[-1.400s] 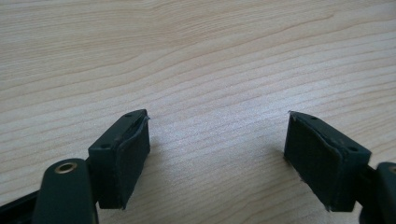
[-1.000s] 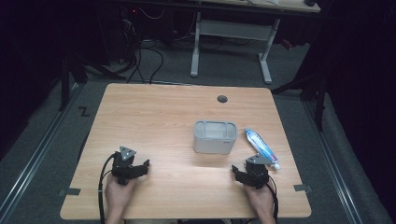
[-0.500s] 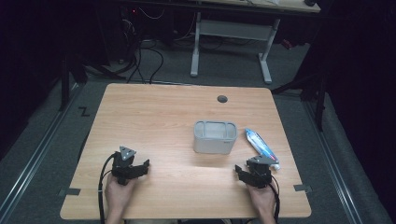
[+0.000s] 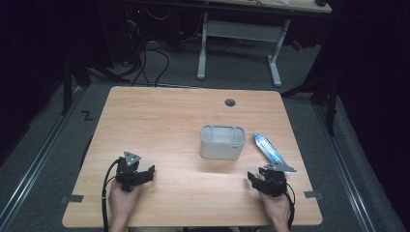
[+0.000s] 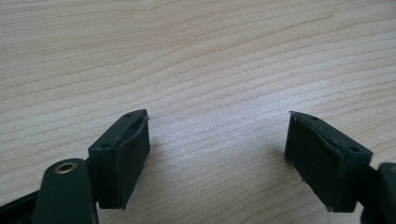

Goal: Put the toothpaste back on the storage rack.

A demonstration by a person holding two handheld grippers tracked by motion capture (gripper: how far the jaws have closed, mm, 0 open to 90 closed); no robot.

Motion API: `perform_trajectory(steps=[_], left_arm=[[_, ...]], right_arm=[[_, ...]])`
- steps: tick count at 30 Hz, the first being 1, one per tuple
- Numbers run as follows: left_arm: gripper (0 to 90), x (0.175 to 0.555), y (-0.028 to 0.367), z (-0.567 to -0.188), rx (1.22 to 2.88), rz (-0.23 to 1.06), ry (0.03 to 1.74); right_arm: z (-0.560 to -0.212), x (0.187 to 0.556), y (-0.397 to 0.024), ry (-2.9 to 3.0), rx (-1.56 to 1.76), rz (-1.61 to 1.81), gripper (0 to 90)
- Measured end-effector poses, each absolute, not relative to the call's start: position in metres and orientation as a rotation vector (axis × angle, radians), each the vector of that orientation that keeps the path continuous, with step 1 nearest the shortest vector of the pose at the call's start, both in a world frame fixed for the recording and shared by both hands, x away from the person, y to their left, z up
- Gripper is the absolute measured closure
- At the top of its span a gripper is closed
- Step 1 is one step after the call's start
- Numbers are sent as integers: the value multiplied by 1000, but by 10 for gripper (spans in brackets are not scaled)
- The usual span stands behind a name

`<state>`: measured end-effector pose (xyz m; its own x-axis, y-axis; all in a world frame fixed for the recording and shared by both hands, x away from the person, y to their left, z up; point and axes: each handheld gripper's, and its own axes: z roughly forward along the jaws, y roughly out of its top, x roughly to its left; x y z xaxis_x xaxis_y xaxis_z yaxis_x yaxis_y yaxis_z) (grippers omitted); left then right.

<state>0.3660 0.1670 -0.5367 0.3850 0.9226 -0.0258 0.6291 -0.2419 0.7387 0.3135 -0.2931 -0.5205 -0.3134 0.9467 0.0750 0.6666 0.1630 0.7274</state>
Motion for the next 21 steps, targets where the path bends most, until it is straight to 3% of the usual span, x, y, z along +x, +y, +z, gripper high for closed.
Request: perform_trajectory(steps=[21], left_arm=[[225, 366, 167, -537, 1974, 557, 1328]], right_arm=[[-509, 303, -311, 1993, 1533, 923, 490]])
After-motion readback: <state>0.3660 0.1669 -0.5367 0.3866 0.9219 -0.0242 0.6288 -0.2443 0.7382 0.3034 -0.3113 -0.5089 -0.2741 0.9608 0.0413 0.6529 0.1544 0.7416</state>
